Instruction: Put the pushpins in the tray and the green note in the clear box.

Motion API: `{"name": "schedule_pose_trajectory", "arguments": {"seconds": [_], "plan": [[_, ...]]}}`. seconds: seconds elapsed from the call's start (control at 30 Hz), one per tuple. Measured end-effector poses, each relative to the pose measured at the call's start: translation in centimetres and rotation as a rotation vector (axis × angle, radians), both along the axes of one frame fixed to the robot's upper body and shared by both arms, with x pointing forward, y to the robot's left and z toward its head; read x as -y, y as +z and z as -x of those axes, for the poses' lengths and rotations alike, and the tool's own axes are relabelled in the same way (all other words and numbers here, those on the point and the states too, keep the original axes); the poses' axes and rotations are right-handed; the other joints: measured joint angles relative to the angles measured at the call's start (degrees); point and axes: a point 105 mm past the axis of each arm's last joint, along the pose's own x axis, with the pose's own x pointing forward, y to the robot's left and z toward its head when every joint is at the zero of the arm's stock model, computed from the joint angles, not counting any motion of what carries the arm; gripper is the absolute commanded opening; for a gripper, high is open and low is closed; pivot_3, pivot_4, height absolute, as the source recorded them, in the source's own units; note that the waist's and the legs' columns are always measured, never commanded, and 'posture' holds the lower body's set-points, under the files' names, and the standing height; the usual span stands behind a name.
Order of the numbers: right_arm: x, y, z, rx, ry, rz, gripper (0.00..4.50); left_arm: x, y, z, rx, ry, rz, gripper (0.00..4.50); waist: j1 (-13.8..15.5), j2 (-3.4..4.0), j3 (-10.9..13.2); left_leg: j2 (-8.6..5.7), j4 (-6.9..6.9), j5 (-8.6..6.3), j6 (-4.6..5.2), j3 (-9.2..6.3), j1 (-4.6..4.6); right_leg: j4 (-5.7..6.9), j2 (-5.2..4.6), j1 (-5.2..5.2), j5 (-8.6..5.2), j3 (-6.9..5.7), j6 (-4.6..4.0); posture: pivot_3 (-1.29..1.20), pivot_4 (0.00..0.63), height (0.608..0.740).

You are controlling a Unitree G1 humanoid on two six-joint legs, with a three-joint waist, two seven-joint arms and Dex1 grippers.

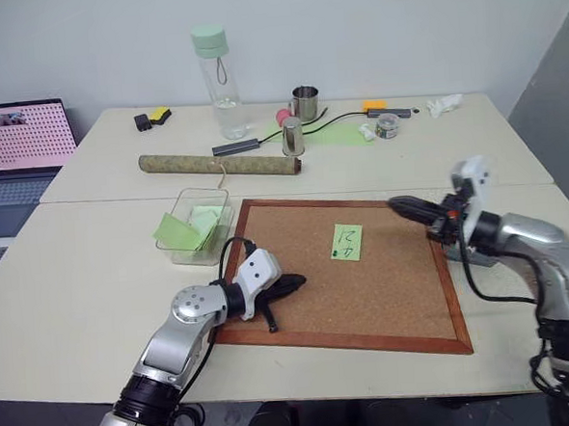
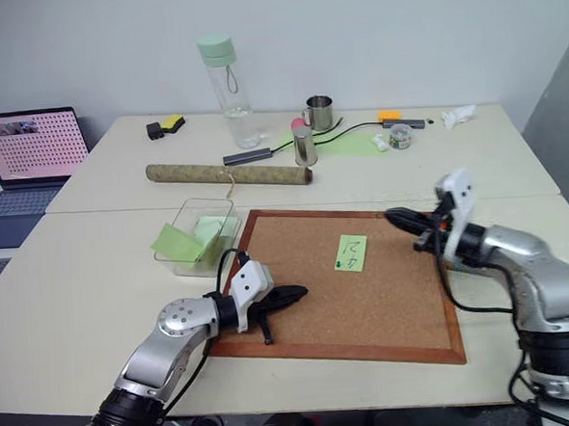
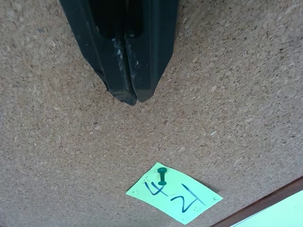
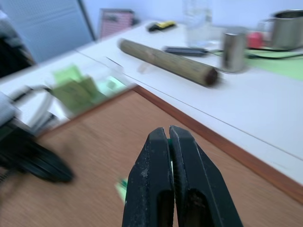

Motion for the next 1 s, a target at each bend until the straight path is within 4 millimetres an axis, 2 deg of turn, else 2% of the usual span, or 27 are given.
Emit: {"name": "schedule_pose_trajectory", "arguments": {"seconds": [0.17, 0.27, 0.37, 0.47, 0.63, 0.7, 0.97, 1.0], "plan": [[5.3, -1.3, -0.6, -0.004, -0.172, 0.192, 0.01, -0.2, 0.0, 0.1, -0.003, -0.007, -0.007, 0.0, -0.05, 0.0, 0.0, 0.01, -0.1, 0.01, -0.01, 0.04, 0.07, 0.01, 0.0, 0.01, 0.0, 0.0, 0.0, 0.0, 0.15, 0.74], [7.5, -2.9, -0.9, -0.038, -0.257, 0.262, 0.01, -0.2, 0.0, 0.1, -0.003, -0.01, -0.008, 0.0, -0.06, 0.0, 0.0, 0.0, -0.11, 0.01, -0.01, 0.06, 0.07, 0.01, 0.0, 0.01, 0.0, 0.02, 0.0, 0.0, 0.15, 0.74], [8.4, -4.4, -1.0, -0.082, -0.298, 0.303, 0.01, -0.2, 0.0, 0.1, 0.0, -0.011, -0.008, 0.0, -0.06, 0.0, 0.0, 0.0, -0.1, 0.01, -0.01, 0.07, 0.07, 0.01, 0.0, 0.01, 0.0, 0.03, 0.0, 0.0, 0.15, 0.74], [9.1, -5.0, -1.2, -0.096, -0.337, 0.315, 0.01, -0.1, 0.0, 0.1, 0.0, -0.012, -0.008, 0.0, -0.06, 0.0, 0.0, 0.01, -0.11, 0.01, -0.01, 0.07, 0.07, 0.01, 0.0, 0.02, 0.0, 0.03, 0.0, 0.0, 0.15, 0.74], [11.2, -7.4, -1.7, -0.162, -0.434, 0.363, 1.0, -0.1, 0.0, 0.1, 0.003, -0.013, -0.009, 0.0, -0.06, 0.01, 0.0, 0.0, -0.11, 0.02, -0.02, 0.08, 0.08, 0.0, 0.0, 0.02, 0.0, 0.03, 0.0, 0.0, 0.15, 0.74], [11.3, -8.0, -1.7, -0.18, -0.44, 0.353, 1.51, -0.2, 0.0, 0.1, 0.003, -0.012, -0.01, 0.0, -0.09, 0.01, 0.0, 0.0, -0.12, 0.02, -0.02, 0.08, 0.08, 0.01, 0.0, 0.02, 0.0, 0.03, 0.0, 0.0, 0.15, 0.74], [9.8, -6.5, -2.2, -0.13, -0.363, 0.332, 3.17, -0.2, 0.0, 0.1, 0.004, -0.012, -0.01, 0.0, -0.1, 0.02, 0.0, 0.0, -0.12, 0.02, -0.01, 0.1, 0.08, 0.01, 0.0, 0.02, 0.0, 0.04, 0.0, 0.0, 0.15, 0.74], [9.3, -6.0, -2.1, -0.112, -0.335, 0.328, 3.17, -0.2, 0.0, 0.1, 0.004, -0.012, -0.01, 0.0, -0.1, 0.02, 0.0, 0.0, -0.12, 0.02, -0.01, 0.1, 0.09, 0.01, 0.0, 0.02, 0.0, 0.04, 0.0, 0.0, 0.15, 0.74]]}}
